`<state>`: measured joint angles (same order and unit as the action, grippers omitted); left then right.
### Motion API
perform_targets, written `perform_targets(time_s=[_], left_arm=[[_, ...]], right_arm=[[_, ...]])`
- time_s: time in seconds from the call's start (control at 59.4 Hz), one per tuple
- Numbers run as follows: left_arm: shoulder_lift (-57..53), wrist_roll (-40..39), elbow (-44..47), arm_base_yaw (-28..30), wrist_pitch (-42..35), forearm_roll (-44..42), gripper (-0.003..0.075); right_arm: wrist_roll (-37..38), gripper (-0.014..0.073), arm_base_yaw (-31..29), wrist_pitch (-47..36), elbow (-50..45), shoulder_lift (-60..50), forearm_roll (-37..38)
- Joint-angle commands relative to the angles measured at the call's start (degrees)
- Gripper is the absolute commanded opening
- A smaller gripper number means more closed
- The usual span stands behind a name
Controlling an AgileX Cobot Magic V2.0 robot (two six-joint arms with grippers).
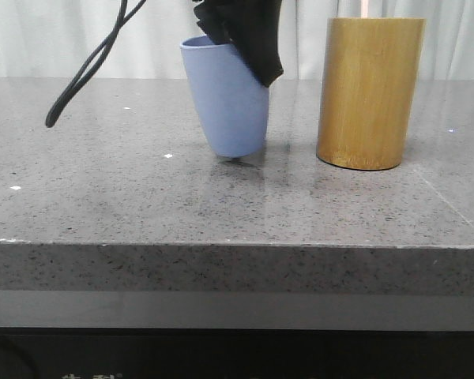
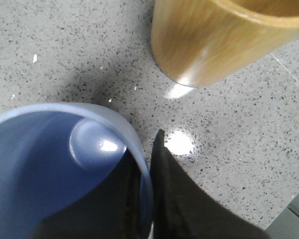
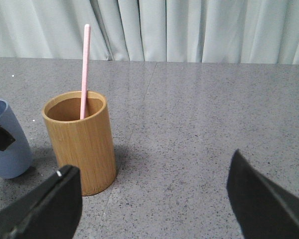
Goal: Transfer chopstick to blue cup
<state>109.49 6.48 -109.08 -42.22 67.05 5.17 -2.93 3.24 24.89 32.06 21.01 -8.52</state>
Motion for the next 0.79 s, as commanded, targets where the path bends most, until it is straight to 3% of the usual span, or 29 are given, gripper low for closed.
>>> perform_targets(time_s=[0.0,0.202,0.337,0.472,0.59,0.775], left_arm=[[-3.3,-0.1,-1.9,-0.4,-1.8,0.8,0.0089],[-3.3,-0.1,-1.9,-0.4,-2.6,0.8,0.0272],[-3.5,-0.1,-2.5,-0.4,-1.8,0.8,0.0344],[-3.6,-0.1,-8.1,-0.4,5.7,1.1,0.0346],[-4.6,-0.1,-13.1,-0.4,5.7,1.3,0.0335],[-6.4,-0.1,-16.2,-0.4,5.7,0.7,0.0227]], right_arm=[[-0.2,0.0606,-0.2,-4.6,1.9,0.9,-0.3],[-0.2,0.0606,-0.2,-4.6,1.9,0.9,-0.3],[-0.2,0.0606,-0.2,-4.6,1.9,0.9,-0.3],[-0.2,0.0606,-0.2,-4.6,1.9,0.9,-0.3],[-0.2,0.0606,-0.2,-4.6,1.9,0.9,-0.3],[-0.2,0.0606,-0.2,-4.6,1.9,0.9,-0.3]])
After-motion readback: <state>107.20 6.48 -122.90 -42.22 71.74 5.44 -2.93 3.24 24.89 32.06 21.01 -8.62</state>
